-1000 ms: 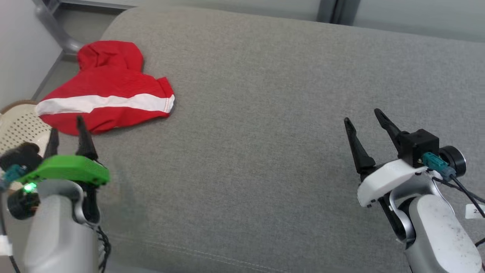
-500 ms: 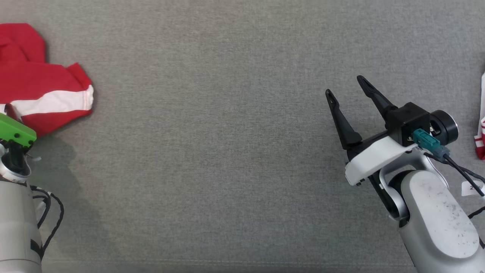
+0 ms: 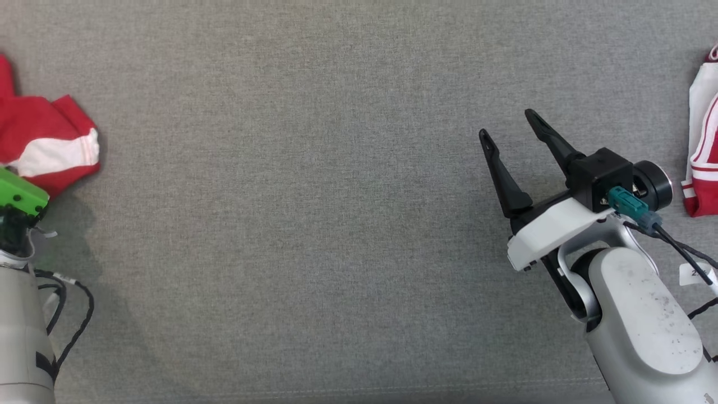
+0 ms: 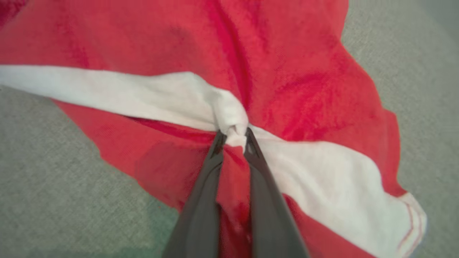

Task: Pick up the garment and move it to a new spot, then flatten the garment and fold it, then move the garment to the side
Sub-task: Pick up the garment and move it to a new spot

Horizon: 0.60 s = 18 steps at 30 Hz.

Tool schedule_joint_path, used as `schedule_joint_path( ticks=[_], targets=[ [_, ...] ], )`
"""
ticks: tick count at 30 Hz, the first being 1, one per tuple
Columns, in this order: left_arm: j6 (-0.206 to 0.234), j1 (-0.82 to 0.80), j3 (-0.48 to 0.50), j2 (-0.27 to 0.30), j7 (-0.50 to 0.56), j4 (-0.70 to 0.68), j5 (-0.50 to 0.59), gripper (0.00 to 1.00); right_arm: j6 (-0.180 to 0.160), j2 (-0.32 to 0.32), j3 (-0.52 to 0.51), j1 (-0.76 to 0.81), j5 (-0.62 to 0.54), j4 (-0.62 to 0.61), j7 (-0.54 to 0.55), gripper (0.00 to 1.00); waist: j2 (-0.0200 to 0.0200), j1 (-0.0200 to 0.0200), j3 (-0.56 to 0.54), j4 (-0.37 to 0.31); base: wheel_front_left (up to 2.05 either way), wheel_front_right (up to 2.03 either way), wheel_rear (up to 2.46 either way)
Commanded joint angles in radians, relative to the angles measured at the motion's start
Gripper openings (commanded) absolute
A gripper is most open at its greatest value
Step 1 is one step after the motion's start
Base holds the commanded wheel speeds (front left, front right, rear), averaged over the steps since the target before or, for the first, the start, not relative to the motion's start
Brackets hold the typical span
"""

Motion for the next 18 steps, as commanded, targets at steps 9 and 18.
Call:
schedule_joint_path(
  ticks=[9, 18],
  targets=[
    [-0.102, -0.051, -0.066, -0.043, -0.11, -0.299, 0.014, 0.0, -0.001, 0.039, -0.025, 0.051, 0.022, 0.077, -0.059, 1.0, 0.0, -0.0001, -0.202, 0.026, 0.0, 0.0, 0.0],
    [-0.148, -0.056, -0.191, -0.127, -0.101, -0.56, 0.042, 0.0, -0.001, 0.065, -0.054, 0.098, 0.027, 0.117, -0.083, 1.0, 0.0, -0.0001, -0.312, -0.043, 0.0, 0.0, 0.0]
  ],
)
